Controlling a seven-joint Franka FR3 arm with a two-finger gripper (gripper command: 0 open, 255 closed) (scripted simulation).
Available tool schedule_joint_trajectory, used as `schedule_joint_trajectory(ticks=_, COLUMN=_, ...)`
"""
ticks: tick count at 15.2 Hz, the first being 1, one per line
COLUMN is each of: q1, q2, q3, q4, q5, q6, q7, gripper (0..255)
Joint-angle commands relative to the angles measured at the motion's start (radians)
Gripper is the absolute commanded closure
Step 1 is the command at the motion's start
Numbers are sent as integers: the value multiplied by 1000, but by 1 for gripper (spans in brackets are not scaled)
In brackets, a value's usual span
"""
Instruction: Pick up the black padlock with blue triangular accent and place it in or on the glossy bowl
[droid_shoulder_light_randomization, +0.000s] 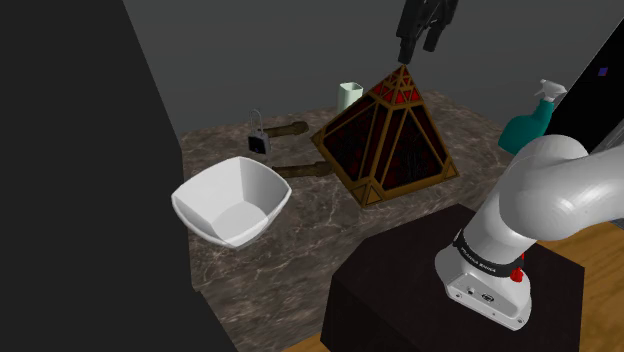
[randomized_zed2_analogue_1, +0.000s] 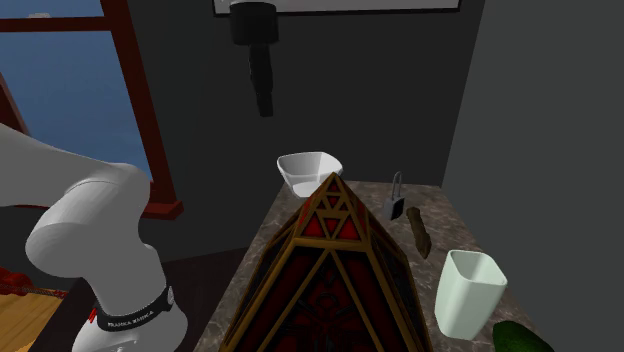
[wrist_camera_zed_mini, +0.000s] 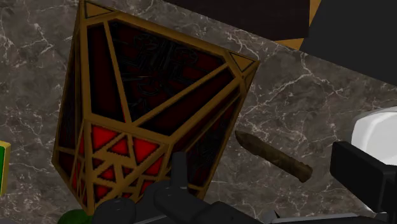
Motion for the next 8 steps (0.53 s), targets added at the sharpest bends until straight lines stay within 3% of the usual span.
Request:
schedule_joint_trajectory(ticks=1, q1=0, q2=0, q3=0, q4=0, q5=0, q6=0, q7=0, gripper=0)
schedule_joint_trajectory(ticks=8, q1=26, q2=197, q3=-20, q4=3, q5=3, q6=216, q7=-74, gripper=0)
